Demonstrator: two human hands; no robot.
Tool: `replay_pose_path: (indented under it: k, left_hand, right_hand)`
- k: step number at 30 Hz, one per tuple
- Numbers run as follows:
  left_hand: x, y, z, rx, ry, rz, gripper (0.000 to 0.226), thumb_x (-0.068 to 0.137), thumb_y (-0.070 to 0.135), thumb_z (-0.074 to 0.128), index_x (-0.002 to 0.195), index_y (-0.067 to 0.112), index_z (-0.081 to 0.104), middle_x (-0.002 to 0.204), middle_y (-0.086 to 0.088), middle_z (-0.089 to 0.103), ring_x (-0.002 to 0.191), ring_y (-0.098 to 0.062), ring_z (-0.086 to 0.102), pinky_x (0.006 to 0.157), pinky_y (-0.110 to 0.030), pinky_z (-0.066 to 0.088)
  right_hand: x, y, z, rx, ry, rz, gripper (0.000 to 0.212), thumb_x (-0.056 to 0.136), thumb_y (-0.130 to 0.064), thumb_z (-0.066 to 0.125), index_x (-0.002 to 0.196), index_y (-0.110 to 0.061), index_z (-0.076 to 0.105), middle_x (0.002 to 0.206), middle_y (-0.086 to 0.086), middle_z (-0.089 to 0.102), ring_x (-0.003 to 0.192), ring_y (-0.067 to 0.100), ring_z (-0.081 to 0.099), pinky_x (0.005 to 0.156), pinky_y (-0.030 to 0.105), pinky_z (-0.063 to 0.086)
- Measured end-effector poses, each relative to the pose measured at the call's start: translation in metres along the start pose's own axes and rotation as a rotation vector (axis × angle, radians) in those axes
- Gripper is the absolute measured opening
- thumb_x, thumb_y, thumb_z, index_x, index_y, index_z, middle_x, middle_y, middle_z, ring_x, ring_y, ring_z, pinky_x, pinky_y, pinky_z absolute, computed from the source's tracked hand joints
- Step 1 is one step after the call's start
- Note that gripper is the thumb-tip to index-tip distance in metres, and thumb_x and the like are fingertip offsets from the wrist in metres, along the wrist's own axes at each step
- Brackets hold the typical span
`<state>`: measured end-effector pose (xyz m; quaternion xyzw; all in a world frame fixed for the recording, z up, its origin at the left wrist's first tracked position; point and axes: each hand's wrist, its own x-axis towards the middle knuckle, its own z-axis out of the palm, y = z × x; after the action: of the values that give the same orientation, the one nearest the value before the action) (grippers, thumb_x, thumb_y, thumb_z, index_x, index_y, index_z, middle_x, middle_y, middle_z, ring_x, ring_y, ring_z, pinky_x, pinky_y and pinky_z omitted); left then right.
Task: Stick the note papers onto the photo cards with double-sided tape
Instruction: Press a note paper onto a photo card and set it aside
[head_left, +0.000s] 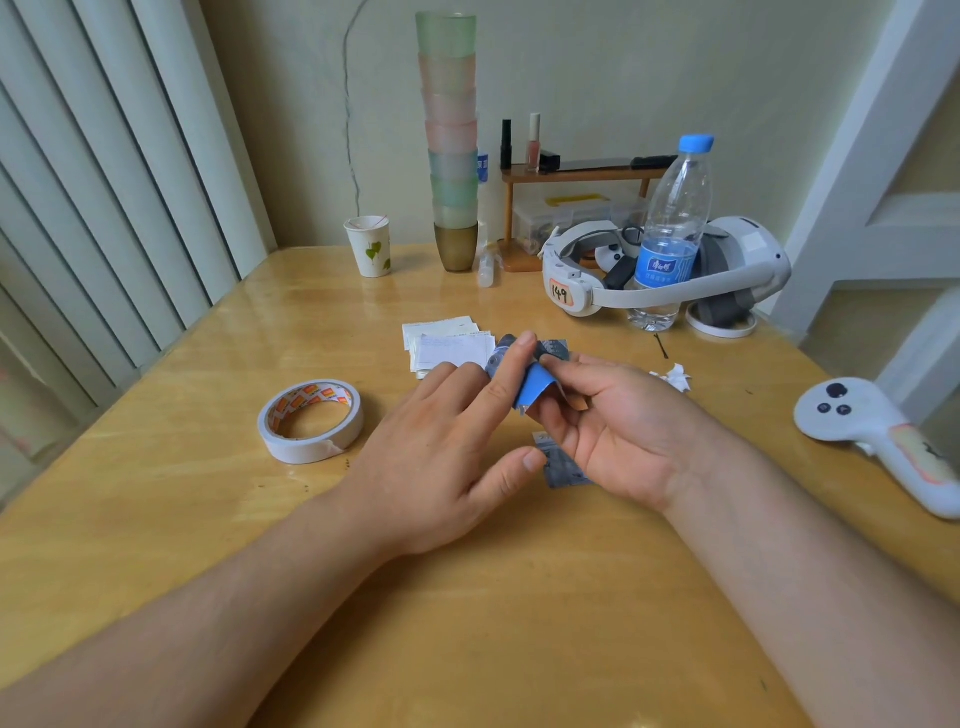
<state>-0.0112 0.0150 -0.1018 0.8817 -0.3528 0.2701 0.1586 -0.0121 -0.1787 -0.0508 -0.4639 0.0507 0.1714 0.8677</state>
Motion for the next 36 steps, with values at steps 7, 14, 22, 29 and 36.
replay_pose_path:
  k: [7, 14, 22, 29, 36]
  left_hand:
    - [0.0, 0.0, 0.0, -0.003, 0.019, -0.008, 0.079, 0.106, 0.059, 0.039, 0.168, 0.024, 0.003, 0.101, 0.003, 0.046, 0.09, -0.022, 0.044, 0.085, -0.042, 0.047]
    - [0.0, 0.0, -0.002, 0.023, 0.019, -0.009, 0.081, 0.106, 0.06, 0.039, 0.168, 0.02, 0.005, 0.1, 0.003, 0.048, 0.09, -0.022, 0.045, 0.083, -0.042, 0.048]
    - [0.002, -0.001, -0.006, -0.025, 0.08, -0.03, 0.083, 0.106, 0.062, 0.035, 0.167, 0.018, 0.0, 0.103, 0.005, 0.05, 0.091, -0.02, 0.046, 0.084, -0.037, 0.046]
    - [0.002, -0.01, -0.002, -0.74, 0.145, -0.551, 0.071, 0.097, 0.067, 0.043, 0.161, 0.041, 0.03, 0.095, 0.015, 0.063, 0.093, -0.008, 0.06, 0.093, -0.03, 0.052]
    - [0.017, 0.002, -0.011, -1.467, 0.103, -0.862, 0.028, 0.092, 0.043, 0.07, 0.08, 0.02, 0.08, 0.08, 0.002, 0.068, 0.073, -0.01, 0.061, 0.089, -0.036, 0.056]
  right_hand:
    - [0.0, 0.001, 0.002, 0.049, 0.005, 0.034, 0.012, 0.102, -0.009, 0.059, 0.107, -0.004, 0.07, 0.084, 0.01, 0.076, 0.068, 0.015, 0.075, 0.057, 0.014, 0.058]
    - [0.0, 0.004, 0.003, 0.069, 0.007, 0.063, 0.017, 0.102, -0.008, 0.059, 0.116, -0.001, 0.066, 0.08, 0.01, 0.074, 0.066, 0.014, 0.074, 0.054, 0.014, 0.057]
    - [0.001, 0.006, 0.0, 0.076, 0.034, 0.079, 0.016, 0.103, -0.006, 0.058, 0.11, 0.003, 0.069, 0.082, 0.013, 0.076, 0.069, 0.018, 0.077, 0.054, 0.015, 0.057]
    - [0.003, 0.0, -0.002, -0.139, 0.074, -0.15, 0.013, 0.103, -0.01, 0.06, 0.112, -0.012, 0.068, 0.101, 0.013, 0.078, 0.075, 0.02, 0.076, 0.057, 0.024, 0.058]
    - [0.003, 0.002, -0.003, -0.17, 0.052, -0.126, 0.008, 0.101, -0.011, 0.063, 0.107, -0.014, 0.067, 0.099, 0.014, 0.077, 0.084, 0.026, 0.076, 0.064, 0.031, 0.061]
